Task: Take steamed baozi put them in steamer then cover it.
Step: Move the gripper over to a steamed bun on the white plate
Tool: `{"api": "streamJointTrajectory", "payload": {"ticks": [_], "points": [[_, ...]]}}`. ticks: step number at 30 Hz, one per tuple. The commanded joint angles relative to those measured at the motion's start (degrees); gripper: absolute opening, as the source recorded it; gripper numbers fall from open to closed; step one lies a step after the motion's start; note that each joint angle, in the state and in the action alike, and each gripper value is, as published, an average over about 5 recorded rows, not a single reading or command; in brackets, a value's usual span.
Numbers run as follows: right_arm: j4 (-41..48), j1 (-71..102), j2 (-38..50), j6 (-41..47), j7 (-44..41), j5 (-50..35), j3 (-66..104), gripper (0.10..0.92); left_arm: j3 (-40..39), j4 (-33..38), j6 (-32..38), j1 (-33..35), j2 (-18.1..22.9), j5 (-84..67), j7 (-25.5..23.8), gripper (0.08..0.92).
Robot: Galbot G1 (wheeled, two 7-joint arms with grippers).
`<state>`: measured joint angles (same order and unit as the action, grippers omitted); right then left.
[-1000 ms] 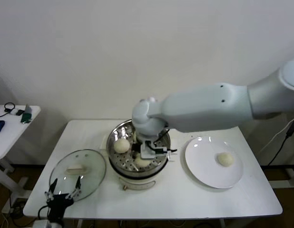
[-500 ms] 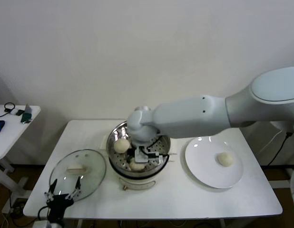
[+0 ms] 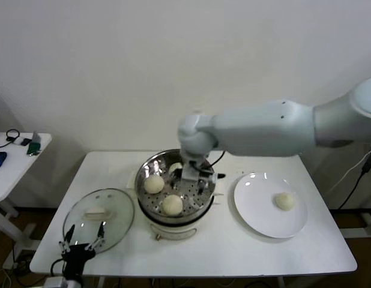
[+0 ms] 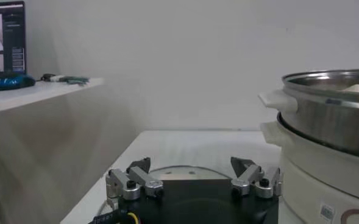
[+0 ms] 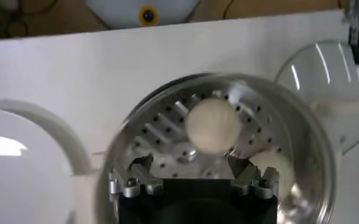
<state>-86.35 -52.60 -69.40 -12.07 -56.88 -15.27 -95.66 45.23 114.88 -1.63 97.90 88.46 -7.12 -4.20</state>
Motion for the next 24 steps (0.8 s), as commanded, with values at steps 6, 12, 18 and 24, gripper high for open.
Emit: {"api": "streamJointTrajectory", "payload": {"ticks": [6, 12, 18, 24], "points": [[7.1, -9.7, 27.6, 17.1, -6.3, -20.0, -14.4, 0.823, -0.1, -1.2, 0.2, -1.8, -0.5, -0.2, -0.1, 0.823], [9.5, 0.4, 35.2, 18.6, -3.7, -8.5, -13.4, 0.823, 0.1, -1.1, 0.2, -2.0, -0.6, -0.2, -0.3, 0.823], [16.0, 14.2, 36.1, 19.8, -1.6, -1.6, -3.5, 0.823, 0.7, -1.4, 0.2, -1.7, -0.5, -0.3, -0.3, 0.823], [24.5, 25.1, 32.4, 18.8, -1.1, 2.8, 6.3, 0.823, 0.8, -1.4, 0.3, -1.4, 0.1, -0.2, -0.1, 0.823]]}}
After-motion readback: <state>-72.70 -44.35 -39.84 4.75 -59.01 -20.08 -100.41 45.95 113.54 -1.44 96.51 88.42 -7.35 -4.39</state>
